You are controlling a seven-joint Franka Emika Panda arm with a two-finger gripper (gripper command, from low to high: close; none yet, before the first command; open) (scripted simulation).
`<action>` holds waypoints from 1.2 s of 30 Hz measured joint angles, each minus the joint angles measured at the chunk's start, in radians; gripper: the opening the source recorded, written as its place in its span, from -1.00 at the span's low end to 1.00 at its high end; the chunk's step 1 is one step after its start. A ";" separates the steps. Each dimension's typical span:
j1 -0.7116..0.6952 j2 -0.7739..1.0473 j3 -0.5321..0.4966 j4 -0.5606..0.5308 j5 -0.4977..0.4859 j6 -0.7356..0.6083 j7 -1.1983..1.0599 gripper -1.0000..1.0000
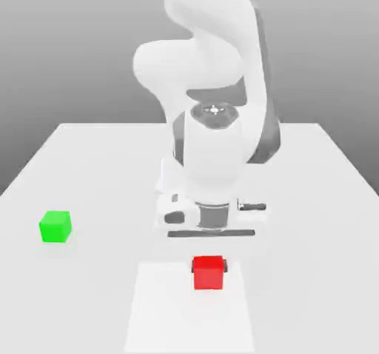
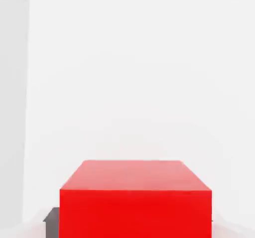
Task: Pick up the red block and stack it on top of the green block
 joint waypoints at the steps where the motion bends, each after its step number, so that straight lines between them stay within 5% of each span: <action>1: -0.007 -0.030 -0.002 -0.005 -0.001 -0.025 -0.002 -1.00; 20: -0.612 -0.241 -0.491 -0.054 -0.200 -0.172 -0.073 -1.00; 29: -0.558 -0.119 -0.530 -0.043 -0.054 -0.064 -0.181 -1.00; 36: -0.540 0.026 -0.499 -0.046 0.150 0.062 -0.324 -1.00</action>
